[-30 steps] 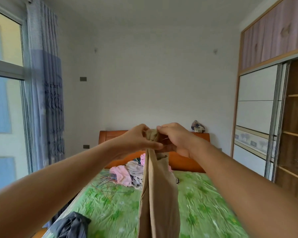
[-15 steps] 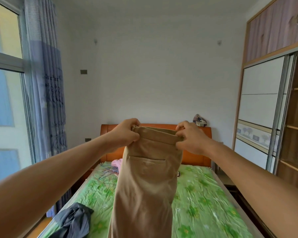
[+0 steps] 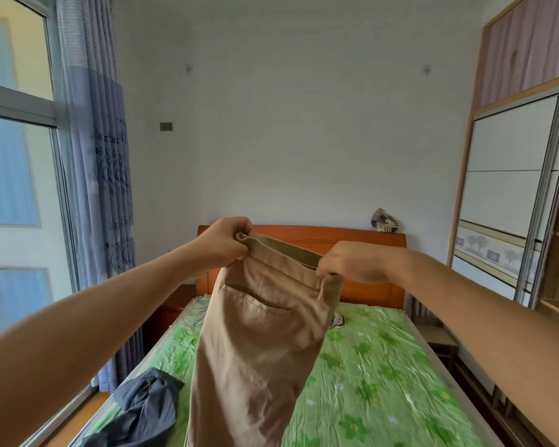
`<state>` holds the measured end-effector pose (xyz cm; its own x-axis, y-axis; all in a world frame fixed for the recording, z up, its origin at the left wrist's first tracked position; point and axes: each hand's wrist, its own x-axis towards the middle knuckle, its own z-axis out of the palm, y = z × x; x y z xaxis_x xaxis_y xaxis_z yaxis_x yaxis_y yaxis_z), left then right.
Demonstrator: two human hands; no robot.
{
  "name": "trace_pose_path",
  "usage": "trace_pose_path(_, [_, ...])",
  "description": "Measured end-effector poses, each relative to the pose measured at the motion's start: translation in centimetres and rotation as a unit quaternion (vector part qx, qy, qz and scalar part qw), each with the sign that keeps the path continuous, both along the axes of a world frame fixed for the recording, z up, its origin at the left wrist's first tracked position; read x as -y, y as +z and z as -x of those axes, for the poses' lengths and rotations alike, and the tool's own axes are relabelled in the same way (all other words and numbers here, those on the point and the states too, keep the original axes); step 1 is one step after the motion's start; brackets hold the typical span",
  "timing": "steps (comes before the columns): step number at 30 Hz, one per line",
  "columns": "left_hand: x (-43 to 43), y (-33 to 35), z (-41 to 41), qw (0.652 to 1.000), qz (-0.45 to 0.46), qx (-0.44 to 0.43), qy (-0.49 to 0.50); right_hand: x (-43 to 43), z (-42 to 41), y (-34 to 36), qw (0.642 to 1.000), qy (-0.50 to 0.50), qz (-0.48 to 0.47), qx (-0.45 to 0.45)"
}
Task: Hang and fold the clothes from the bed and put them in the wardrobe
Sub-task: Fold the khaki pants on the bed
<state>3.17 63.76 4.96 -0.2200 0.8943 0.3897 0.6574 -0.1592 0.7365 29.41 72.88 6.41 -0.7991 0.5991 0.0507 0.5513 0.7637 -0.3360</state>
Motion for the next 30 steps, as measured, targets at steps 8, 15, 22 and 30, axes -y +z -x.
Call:
trace_pose_path(8, [0.1,0.5,0.2,1.0,0.017,0.002,-0.024,-0.1,0.4,0.2,0.997,0.051,-0.005,0.049])
trace_pose_path(15, [0.6,0.8,1.5,0.996,0.047,0.029,-0.075,-1.2,-0.5,-0.8,0.998,0.04,-0.024,-0.045])
trace_pose_path(22, [1.3,1.6,2.1,0.98,0.072,0.103,-0.155,-1.5,-1.6,-1.1,0.968,0.074,-0.086,-0.226])
trace_pose_path(30, [3.2,3.3,-1.3,0.984,-0.093,-0.091,-0.118,-2.3,-2.9,0.7,0.945,0.073,-0.066,-0.312])
